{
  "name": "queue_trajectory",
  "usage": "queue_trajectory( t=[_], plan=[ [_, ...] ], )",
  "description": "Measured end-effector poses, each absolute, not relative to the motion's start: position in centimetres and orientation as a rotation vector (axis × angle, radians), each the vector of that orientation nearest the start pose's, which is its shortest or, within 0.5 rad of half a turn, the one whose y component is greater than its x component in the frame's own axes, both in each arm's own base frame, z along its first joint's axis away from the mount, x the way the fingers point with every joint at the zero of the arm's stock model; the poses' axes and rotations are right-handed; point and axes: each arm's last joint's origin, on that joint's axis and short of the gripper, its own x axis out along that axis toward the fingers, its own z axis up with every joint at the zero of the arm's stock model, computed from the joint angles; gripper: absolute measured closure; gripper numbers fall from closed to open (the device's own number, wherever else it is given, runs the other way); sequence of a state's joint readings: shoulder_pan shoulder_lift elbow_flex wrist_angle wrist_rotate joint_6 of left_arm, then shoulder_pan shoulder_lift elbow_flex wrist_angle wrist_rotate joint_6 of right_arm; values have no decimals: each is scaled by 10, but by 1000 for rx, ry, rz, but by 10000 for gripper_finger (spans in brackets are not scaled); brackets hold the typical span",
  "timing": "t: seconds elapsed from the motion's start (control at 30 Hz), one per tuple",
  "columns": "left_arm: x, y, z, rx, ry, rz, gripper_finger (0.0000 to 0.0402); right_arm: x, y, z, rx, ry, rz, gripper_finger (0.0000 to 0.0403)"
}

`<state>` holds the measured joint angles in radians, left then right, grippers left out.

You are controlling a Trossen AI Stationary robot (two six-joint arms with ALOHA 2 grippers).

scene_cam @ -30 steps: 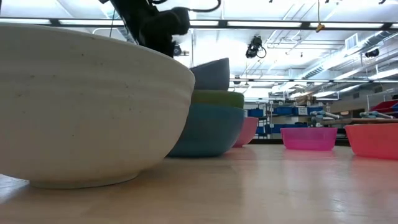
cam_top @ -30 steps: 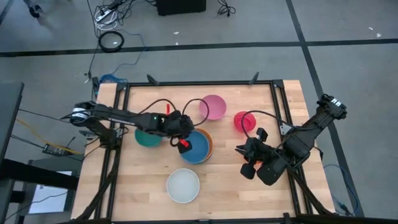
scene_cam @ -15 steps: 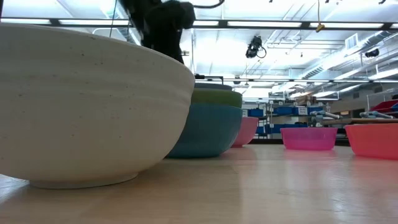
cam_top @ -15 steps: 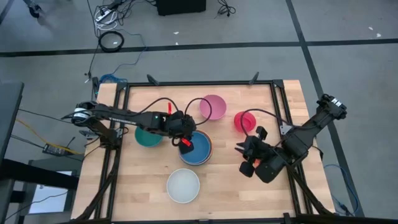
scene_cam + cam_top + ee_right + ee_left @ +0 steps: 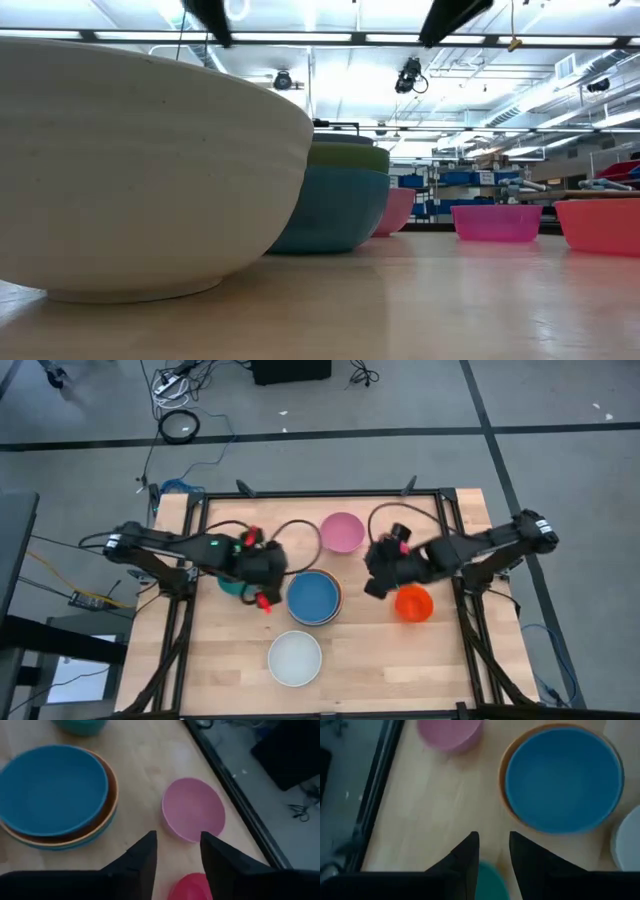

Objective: Nest bowls inside each other
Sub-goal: Stack the pink bowl on top of the blue bowl

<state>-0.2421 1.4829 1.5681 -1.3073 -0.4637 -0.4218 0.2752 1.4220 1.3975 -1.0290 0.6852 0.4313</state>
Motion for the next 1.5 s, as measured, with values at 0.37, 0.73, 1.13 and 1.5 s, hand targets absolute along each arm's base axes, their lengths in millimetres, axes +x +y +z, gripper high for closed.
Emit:
queue_trajectory(
  t=[0.37,0.73,1.13,1.5],
  plan=[
    [175,-75,399,-90,837,456,284,285,-18,335,-88,965,-310,248],
    [145,-81,413,-65,679,425,284,329,-53,263,-141,1154,-124,248],
    [145,-83,413,-44,674,428,284,351,-76,209,-219,1309,-164,249],
    [144,-82,412,-29,669,443,284,358,-96,193,-151,1289,-138,302]
  ],
)
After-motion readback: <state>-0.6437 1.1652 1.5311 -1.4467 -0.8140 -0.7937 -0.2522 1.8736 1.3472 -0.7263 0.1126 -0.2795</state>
